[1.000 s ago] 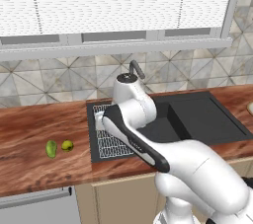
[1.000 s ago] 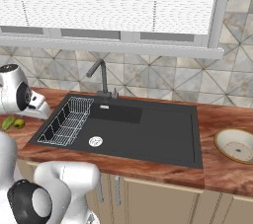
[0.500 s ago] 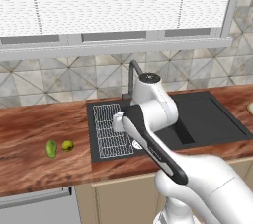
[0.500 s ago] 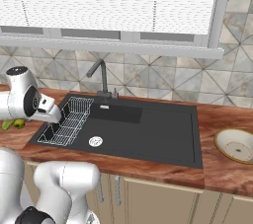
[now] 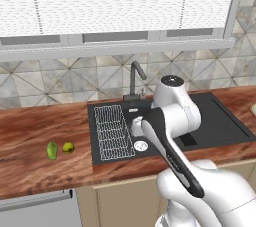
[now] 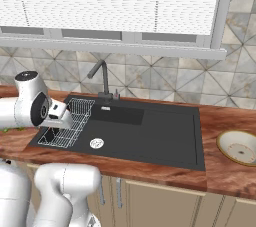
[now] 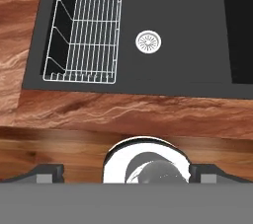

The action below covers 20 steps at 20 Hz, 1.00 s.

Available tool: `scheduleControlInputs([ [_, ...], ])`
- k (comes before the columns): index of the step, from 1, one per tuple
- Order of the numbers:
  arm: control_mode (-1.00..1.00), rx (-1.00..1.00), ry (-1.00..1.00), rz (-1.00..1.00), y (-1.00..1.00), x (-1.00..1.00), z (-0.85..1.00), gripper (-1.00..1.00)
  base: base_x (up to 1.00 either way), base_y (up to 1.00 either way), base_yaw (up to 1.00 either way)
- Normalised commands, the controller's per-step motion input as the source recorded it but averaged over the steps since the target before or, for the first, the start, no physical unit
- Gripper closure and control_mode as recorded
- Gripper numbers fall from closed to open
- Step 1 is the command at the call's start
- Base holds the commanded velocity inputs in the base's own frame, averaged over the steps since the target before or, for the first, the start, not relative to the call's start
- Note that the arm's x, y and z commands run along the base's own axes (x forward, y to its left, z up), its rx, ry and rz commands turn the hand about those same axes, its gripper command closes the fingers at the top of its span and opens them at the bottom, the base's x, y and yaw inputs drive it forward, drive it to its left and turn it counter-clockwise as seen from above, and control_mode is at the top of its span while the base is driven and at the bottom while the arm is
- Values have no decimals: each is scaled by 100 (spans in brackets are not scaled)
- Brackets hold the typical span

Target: Remove the mango and pear from the sink. Then move the bowl and cup from the counter to the sink for washing.

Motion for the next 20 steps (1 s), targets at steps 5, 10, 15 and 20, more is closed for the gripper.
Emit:
scheduleControlInputs([
  [5,-100,-15,5,0,-44,-10,1,-100,0,0,0],
  [10,-100,-1,6,8,-40,-3,0,-100,0,0,0],
  [15,-100,3,15,29,-34,-2,1,-100,0,0,0],
  [20,-100,1,8,17,-41,-6,4,-100,0,0,0],
])
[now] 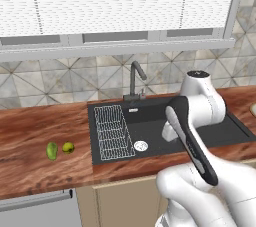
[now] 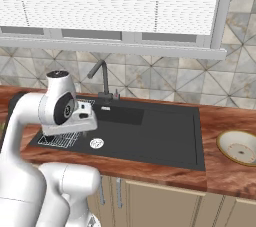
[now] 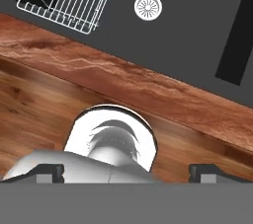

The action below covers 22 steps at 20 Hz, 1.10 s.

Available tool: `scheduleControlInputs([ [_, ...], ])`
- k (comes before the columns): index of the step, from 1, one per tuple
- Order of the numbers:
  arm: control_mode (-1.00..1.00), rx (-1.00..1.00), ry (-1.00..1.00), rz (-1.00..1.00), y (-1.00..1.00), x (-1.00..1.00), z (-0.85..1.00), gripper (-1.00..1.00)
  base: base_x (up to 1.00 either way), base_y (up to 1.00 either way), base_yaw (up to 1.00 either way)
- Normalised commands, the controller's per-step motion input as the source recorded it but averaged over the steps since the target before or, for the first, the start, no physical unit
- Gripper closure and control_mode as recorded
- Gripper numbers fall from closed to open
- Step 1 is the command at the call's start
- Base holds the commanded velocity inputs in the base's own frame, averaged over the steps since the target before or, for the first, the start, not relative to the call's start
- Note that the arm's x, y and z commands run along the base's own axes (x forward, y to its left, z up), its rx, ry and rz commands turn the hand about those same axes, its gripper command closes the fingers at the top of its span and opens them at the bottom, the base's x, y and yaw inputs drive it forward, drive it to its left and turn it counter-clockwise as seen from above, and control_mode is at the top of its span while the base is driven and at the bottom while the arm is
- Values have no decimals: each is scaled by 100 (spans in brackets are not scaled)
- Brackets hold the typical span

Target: Remove the mango and pear from the sink. Then move the bowl and cup from the counter to the sink for washing.

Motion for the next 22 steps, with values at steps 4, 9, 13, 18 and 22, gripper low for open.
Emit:
scheduleControlInputs([
  [4,-100,3,6,0,-48,-3,1,-100,0,0,0],
  [9,-100,4,6,-2,-47,0,0,-100,0,0,0],
  [13,-100,0,11,-11,-50,0,-1,-100,0,0,0],
  [18,-100,0,5,-15,-49,0,-1,-100,0,0,0],
  [22,-100,0,2,-14,-54,0,0,-100,0,0,0],
])
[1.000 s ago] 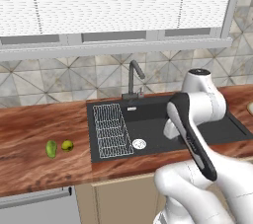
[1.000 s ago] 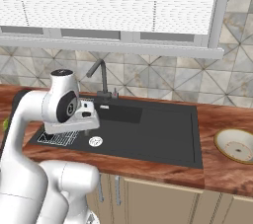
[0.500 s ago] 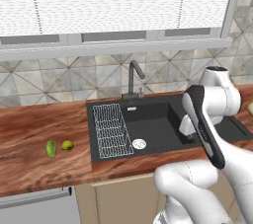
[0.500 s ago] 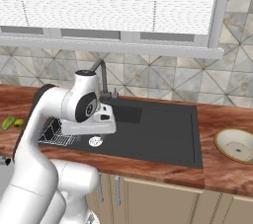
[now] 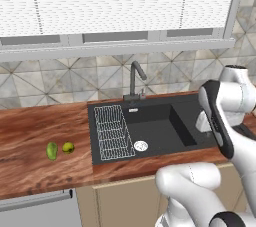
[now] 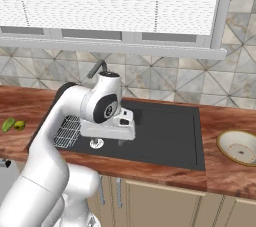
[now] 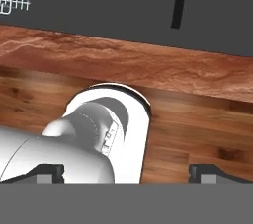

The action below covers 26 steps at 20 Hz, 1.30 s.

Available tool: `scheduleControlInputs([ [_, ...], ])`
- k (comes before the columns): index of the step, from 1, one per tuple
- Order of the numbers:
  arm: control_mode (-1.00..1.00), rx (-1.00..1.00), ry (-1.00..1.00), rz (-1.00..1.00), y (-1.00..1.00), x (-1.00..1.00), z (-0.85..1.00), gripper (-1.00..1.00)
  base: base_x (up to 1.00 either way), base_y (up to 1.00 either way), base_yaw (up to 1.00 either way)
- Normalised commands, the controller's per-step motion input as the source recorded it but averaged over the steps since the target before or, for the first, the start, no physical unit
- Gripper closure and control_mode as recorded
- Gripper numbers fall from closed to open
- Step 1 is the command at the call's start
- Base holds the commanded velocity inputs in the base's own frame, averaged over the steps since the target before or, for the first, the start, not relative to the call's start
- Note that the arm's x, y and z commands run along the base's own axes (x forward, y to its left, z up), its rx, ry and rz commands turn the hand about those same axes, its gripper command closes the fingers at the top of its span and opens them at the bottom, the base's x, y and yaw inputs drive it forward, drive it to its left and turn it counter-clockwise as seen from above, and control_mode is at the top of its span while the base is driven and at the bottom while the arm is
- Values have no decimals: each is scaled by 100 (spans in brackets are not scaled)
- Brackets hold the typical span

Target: Remove the mango and pear from the sink. Then move the bowl and cup from the counter to the sink for washing.

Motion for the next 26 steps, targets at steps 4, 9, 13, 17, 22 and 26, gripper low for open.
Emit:
scheduleControlInputs([
  [4,-100,0,2,-5,-46,0,2,-100,0,0,0],
  [9,-100,0,-1,0,-47,-1,0,-100,0,0,0],
  [13,-100,0,-2,0,-47,0,0,-100,0,0,0],
  [17,-100,-2,-14,0,-44,0,0,-100,0,0,0],
  [22,-100,-5,-23,0,-42,0,0,-100,0,0,0],
  [26,-100,-8,-6,-2,-34,7,-3,-100,0,0,0],
])
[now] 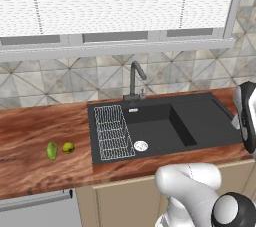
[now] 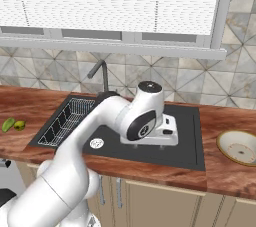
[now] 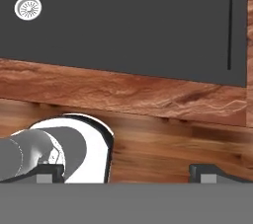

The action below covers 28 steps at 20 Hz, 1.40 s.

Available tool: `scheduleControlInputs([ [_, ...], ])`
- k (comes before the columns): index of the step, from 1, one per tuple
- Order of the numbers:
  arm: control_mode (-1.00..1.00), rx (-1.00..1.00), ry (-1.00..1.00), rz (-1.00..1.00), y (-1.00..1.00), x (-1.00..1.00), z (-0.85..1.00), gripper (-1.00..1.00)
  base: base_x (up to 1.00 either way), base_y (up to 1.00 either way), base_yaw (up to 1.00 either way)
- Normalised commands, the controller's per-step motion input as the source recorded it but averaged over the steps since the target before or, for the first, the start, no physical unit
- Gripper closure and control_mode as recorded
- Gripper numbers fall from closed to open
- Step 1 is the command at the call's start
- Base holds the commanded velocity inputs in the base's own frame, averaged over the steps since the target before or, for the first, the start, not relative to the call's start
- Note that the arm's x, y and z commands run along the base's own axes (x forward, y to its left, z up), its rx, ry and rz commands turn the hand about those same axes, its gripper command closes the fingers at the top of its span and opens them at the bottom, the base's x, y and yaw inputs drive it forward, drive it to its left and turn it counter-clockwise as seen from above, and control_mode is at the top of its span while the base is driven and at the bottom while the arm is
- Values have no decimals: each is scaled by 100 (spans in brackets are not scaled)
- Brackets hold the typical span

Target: Remove the mango and pear from the sink. Then move the bowl and cup from the counter to the sink for washing.

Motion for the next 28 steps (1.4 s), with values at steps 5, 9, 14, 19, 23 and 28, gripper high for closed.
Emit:
scheduleControlInputs([
  [5,-100,-13,1,-11,-30,11,0,-100,0,0,0],
  [9,-100,-13,2,-10,-32,15,0,-100,0,0,0],
  [14,-100,-12,0,-6,-32,16,-1,-100,0,0,0],
  [19,-100,-12,0,-7,-28,22,-2,-100,0,0,0],
  [23,-100,-13,2,-6,-26,28,-2,-100,0,0,0],
  [28,-100,-6,0,0,-28,20,-4,-100,0,0,0],
])
